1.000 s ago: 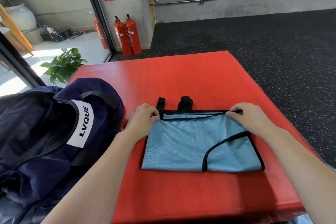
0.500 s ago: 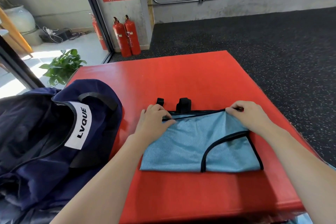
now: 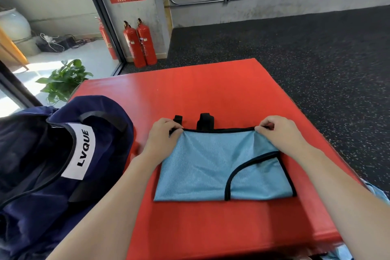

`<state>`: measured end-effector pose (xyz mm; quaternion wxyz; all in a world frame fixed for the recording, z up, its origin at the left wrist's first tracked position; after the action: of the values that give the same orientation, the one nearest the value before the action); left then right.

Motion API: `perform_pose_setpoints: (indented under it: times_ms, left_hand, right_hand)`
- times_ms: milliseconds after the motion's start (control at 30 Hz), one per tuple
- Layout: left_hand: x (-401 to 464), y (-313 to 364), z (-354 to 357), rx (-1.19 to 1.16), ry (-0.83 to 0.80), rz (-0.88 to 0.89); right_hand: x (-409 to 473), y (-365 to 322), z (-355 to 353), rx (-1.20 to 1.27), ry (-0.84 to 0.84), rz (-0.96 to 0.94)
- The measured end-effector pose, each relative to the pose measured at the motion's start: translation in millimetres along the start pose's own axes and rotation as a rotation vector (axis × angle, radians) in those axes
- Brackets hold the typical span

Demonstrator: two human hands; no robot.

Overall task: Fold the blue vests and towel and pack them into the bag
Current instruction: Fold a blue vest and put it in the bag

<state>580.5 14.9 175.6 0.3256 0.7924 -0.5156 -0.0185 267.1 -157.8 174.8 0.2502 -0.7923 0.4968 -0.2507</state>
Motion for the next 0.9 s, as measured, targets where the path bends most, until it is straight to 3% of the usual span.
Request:
perform_pose_setpoints:
  times_ms: [233, 500, 633, 900]
  left_hand:
    - [-2, -6, -9, -0.072, 0.145, -0.141]
    - [-7, 3, 1, 0.012, 0.172, -0.137]
    - [-1, 14, 20, 0.078, 0.080, -0.028]
    - [-17, 55, 67, 0.385, -0.213, 0.014]
  right_hand:
    - [-1, -5, 10, -0.045, -0.007, -0.089]
    - [-5, -11, 6, -0.189, -0.048, -0.106]
    - [-19, -18, 6, -0.226, -0.212, -0.063]
    - [-90, -62, 36, -0.156, -0.568, -0.180]
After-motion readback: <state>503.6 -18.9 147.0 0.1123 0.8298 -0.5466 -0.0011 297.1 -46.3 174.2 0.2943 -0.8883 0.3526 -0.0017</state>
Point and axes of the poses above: each hand's wrist, its own x-axis towards the middle knuckle, its own z-axis out of the palm, y = z × x, the point moved 9 cm from there along x, towards the middle knuckle, and after that the axes turned 6 degrees about y, right-handed, at the moved point
